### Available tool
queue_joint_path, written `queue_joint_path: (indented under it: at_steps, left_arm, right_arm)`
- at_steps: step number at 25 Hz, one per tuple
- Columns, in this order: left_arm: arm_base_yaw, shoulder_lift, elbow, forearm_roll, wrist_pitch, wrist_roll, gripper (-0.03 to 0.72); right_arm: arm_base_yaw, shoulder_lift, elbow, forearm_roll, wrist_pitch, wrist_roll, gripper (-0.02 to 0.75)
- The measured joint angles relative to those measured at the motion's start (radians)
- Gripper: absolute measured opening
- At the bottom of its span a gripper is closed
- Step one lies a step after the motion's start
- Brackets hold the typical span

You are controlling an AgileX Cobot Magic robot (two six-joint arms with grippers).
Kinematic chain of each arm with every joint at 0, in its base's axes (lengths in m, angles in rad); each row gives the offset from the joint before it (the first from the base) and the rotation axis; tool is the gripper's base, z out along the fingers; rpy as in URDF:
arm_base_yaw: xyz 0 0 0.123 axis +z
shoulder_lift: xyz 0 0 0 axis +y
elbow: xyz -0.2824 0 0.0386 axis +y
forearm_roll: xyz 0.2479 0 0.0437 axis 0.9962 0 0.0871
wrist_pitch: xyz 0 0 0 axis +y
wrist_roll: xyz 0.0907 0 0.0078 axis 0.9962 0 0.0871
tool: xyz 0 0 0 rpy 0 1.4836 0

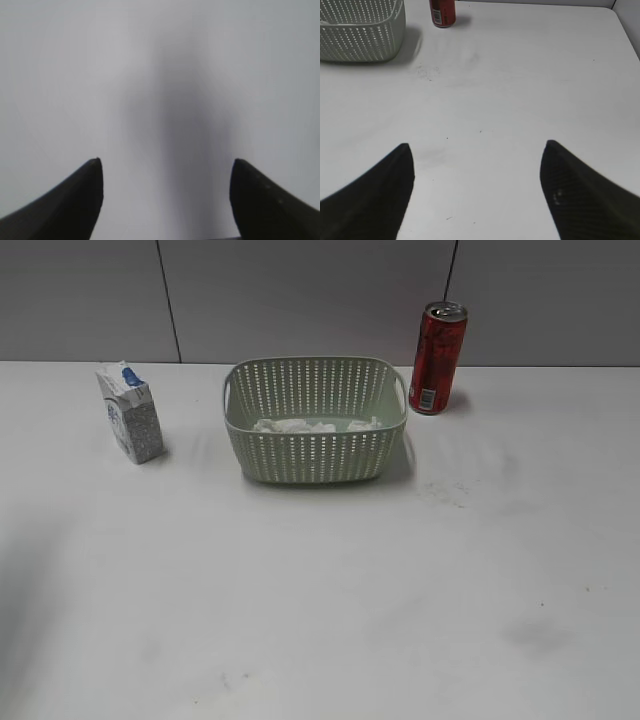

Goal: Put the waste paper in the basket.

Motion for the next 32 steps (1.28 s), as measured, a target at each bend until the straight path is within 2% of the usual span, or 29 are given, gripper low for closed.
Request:
queue_joint_path:
  at_steps: [5,20,32]
  left_arm:
    - [0.000,-0.176,0.204,-0.002,-0.039,0.002,0.581]
    - [0.000,-0.675,0.623,-0.002,-0.114,-0.002,0.581]
    - [0.000,-1.057,0.649,0.000,-0.156,-0.002,0.581]
  right_arm:
    - [0.000,0.000,0.000,0.000,0.000,0.000,0.592]
    - [0.000,0.000,0.000,0.011,0.000,0.000,0.592]
    - [0.000,0.000,0.000,0.022,0.000,0.000,0.592]
